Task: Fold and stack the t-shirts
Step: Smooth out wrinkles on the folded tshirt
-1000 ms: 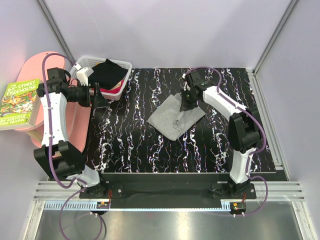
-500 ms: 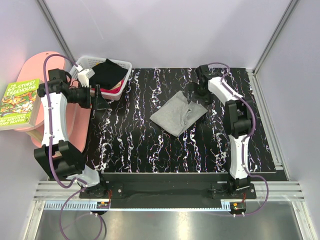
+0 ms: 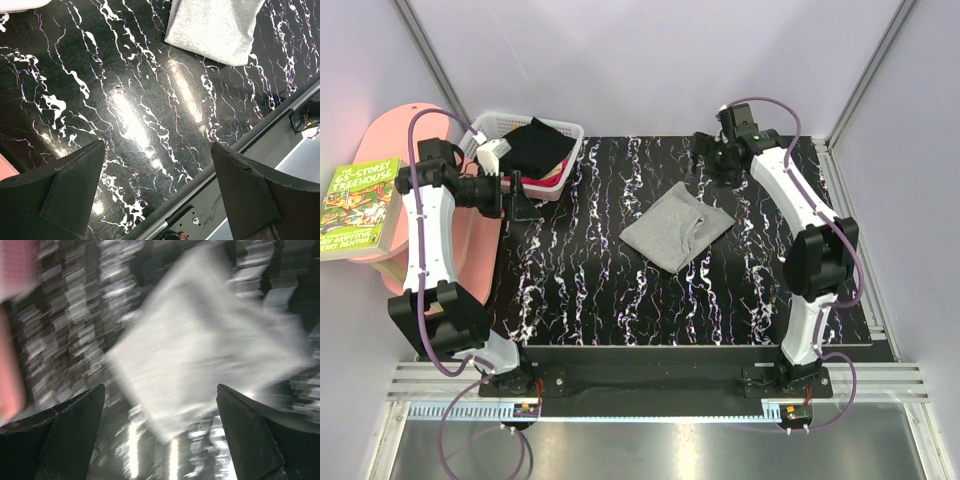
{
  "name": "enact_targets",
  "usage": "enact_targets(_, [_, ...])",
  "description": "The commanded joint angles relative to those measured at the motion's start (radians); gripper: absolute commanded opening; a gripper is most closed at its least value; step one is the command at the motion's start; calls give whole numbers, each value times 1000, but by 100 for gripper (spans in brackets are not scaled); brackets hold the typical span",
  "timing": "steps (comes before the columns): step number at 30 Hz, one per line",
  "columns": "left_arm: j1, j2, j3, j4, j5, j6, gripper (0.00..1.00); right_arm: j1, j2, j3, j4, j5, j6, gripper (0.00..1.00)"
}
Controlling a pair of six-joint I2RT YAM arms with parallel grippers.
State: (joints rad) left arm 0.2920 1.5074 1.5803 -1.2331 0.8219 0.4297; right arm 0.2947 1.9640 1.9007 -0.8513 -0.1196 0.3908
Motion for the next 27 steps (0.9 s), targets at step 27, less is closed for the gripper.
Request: enact_targets(27, [-13, -12, 61, -5, -17, 17, 98, -89, 131, -542, 356, -494, 191, 100])
